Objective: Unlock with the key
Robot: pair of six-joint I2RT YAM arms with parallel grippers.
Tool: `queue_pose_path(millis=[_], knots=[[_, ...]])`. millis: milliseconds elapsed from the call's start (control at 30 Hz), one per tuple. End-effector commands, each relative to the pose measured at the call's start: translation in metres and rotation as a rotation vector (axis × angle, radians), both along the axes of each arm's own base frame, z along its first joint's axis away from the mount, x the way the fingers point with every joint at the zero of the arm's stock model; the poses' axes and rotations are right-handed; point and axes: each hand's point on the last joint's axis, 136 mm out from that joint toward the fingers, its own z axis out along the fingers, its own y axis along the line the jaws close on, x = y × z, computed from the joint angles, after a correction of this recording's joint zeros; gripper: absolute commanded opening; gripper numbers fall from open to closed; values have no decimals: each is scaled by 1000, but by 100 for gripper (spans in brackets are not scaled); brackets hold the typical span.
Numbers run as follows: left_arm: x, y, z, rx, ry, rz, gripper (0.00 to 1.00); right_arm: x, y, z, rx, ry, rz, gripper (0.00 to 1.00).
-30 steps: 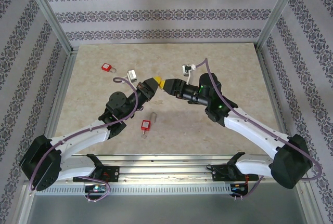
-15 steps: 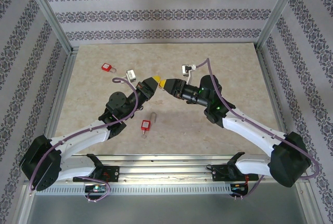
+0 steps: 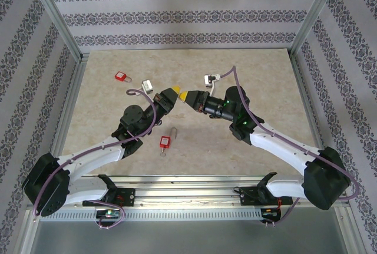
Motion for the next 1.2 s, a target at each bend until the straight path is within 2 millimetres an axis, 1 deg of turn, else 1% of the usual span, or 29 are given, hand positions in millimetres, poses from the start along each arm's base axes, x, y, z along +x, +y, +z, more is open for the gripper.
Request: queue_pose_path(millis=[0, 67, 100, 167, 233, 333, 433, 533, 800, 1033, 1100, 1167], knots=[[-8, -1, 4, -2, -22, -14, 20, -4, 5, 11, -35, -31, 32, 0], [-9, 3, -9, 35, 42, -8, 39, -4, 2, 6, -92, -32, 35, 0], [-9, 7, -15, 57, 77, 0, 47, -4, 0, 3, -124, -30, 37, 0], [-11, 17, -29, 82, 159, 17, 53, -5, -4, -6, -195, -21, 43, 0], [-13, 25, -37, 85, 217, 20, 56, -6, -7, -15, -261, -19, 47, 0], [-15, 33, -55, 97, 321, 15, 56, -8, -8, -22, -331, -25, 66, 0], [-15, 30, -62, 59, 356, -17, 56, -9, -7, -25, -346, -25, 79, 0], [-13, 25, -67, 37, 367, -35, 51, -9, -4, -26, -344, -24, 92, 0], [-11, 14, -53, 28, 326, -79, 48, -10, 0, -29, -339, -13, 111, 0], [-6, 8, -53, -23, 305, -97, 40, -11, 7, -28, -314, -1, 127, 0], [-4, 8, -51, -38, 288, -92, 38, -11, 8, -28, -313, 2, 128, 0], [-3, 7, -46, -48, 267, -95, 32, -12, 9, -30, -307, 10, 127, 0]])
